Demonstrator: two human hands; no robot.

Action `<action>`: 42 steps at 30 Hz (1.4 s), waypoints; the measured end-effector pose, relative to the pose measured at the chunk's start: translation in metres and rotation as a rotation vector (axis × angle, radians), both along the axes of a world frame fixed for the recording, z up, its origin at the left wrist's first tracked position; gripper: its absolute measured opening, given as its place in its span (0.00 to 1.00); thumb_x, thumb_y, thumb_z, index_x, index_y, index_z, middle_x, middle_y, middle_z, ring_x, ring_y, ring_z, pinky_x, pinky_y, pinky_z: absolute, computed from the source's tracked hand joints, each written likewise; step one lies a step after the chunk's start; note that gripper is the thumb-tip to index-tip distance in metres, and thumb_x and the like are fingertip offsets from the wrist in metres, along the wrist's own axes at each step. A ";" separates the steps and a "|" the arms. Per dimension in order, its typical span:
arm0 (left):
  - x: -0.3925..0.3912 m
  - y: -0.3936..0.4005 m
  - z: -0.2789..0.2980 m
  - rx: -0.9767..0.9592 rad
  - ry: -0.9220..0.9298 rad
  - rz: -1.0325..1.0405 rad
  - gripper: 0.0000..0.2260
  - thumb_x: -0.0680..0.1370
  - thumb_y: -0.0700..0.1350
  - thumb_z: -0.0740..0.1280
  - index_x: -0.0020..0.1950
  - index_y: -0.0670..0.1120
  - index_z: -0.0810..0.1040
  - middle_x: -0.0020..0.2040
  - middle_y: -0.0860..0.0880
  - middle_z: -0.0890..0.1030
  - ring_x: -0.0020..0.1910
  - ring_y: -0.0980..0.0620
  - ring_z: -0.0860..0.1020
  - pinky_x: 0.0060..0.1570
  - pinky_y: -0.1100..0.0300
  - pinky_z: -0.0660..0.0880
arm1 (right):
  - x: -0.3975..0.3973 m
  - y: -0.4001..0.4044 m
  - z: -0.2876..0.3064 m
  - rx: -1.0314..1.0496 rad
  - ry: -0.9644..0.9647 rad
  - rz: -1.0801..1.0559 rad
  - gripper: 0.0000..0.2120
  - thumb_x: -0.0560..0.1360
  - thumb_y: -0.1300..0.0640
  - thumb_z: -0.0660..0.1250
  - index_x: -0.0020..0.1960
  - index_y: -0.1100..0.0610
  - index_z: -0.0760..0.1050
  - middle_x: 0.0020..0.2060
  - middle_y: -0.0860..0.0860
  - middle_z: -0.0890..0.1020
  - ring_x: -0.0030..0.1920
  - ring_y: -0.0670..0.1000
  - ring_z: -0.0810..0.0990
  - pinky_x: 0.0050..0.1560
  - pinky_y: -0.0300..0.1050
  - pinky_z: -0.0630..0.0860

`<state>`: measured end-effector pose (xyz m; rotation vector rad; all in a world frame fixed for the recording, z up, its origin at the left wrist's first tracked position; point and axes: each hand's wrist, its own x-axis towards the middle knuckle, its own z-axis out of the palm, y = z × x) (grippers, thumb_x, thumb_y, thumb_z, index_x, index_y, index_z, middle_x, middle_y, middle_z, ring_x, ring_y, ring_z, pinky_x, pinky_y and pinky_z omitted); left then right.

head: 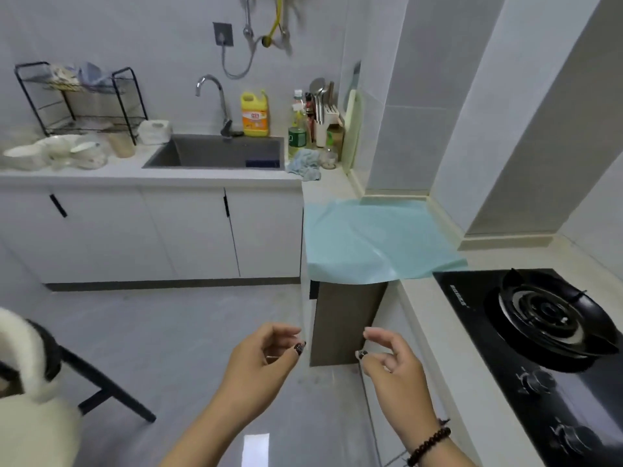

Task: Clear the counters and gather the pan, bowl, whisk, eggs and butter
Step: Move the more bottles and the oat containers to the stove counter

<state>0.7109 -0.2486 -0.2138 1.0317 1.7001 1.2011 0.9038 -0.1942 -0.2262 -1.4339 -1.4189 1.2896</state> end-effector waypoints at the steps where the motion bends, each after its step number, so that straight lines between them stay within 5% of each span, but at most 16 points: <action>1: -0.014 0.004 0.002 -0.003 0.002 0.015 0.08 0.75 0.40 0.71 0.50 0.52 0.81 0.45 0.50 0.85 0.47 0.53 0.82 0.45 0.65 0.77 | -0.016 0.008 0.000 0.012 0.007 0.018 0.15 0.74 0.65 0.67 0.54 0.47 0.75 0.43 0.42 0.83 0.41 0.45 0.81 0.44 0.38 0.76; 5: -0.076 0.016 0.008 0.003 0.005 0.095 0.08 0.75 0.39 0.71 0.50 0.52 0.81 0.45 0.50 0.85 0.47 0.51 0.82 0.46 0.64 0.78 | -0.085 0.041 0.006 0.032 0.021 0.135 0.13 0.74 0.66 0.66 0.54 0.51 0.76 0.36 0.36 0.83 0.40 0.50 0.83 0.38 0.38 0.79; 9: -0.125 0.027 0.016 -0.003 0.047 0.156 0.08 0.76 0.40 0.70 0.51 0.52 0.80 0.46 0.51 0.84 0.47 0.55 0.81 0.46 0.67 0.77 | -0.144 0.075 0.014 0.043 0.030 0.188 0.12 0.74 0.64 0.68 0.53 0.49 0.77 0.37 0.40 0.82 0.49 0.66 0.79 0.49 0.59 0.79; 17: -0.234 0.078 0.028 0.029 0.073 0.317 0.07 0.76 0.40 0.70 0.50 0.52 0.80 0.47 0.50 0.84 0.49 0.51 0.82 0.54 0.57 0.79 | -0.260 0.159 0.028 0.080 0.058 0.383 0.12 0.75 0.64 0.66 0.53 0.49 0.76 0.50 0.46 0.80 0.50 0.59 0.81 0.54 0.61 0.78; 22: -0.312 0.135 0.038 0.069 0.047 0.443 0.07 0.76 0.39 0.71 0.51 0.49 0.80 0.48 0.45 0.84 0.51 0.46 0.82 0.56 0.54 0.78 | -0.346 0.237 0.040 0.076 0.068 0.498 0.12 0.74 0.63 0.67 0.52 0.49 0.78 0.39 0.48 0.81 0.50 0.65 0.79 0.54 0.62 0.78; 26: -0.372 0.177 0.041 0.081 -0.008 0.559 0.07 0.75 0.38 0.71 0.51 0.47 0.81 0.49 0.43 0.84 0.52 0.42 0.81 0.56 0.51 0.77 | -0.427 0.296 0.054 0.069 0.084 0.612 0.10 0.75 0.63 0.66 0.53 0.50 0.77 0.43 0.50 0.82 0.49 0.54 0.82 0.56 0.55 0.79; 31: -0.433 0.200 0.043 0.059 -0.032 0.669 0.07 0.76 0.39 0.71 0.52 0.47 0.80 0.49 0.44 0.84 0.51 0.45 0.82 0.50 0.62 0.77 | -0.508 0.332 0.067 0.041 0.110 0.710 0.11 0.75 0.64 0.65 0.52 0.51 0.78 0.48 0.46 0.81 0.49 0.48 0.82 0.57 0.52 0.78; 35: -0.493 0.211 0.047 0.083 -0.030 0.749 0.07 0.76 0.38 0.71 0.51 0.47 0.80 0.48 0.43 0.84 0.46 0.51 0.83 0.42 0.70 0.75 | -0.573 0.351 0.069 0.038 0.071 0.795 0.10 0.75 0.61 0.67 0.51 0.48 0.79 0.42 0.50 0.84 0.48 0.48 0.83 0.58 0.55 0.77; 42: -0.619 0.231 0.041 0.137 -0.071 0.825 0.07 0.76 0.36 0.69 0.51 0.46 0.80 0.47 0.44 0.85 0.42 0.56 0.84 0.41 0.70 0.75 | -0.707 0.378 0.074 0.083 0.073 0.873 0.09 0.74 0.61 0.67 0.50 0.48 0.79 0.45 0.45 0.83 0.48 0.48 0.83 0.57 0.54 0.78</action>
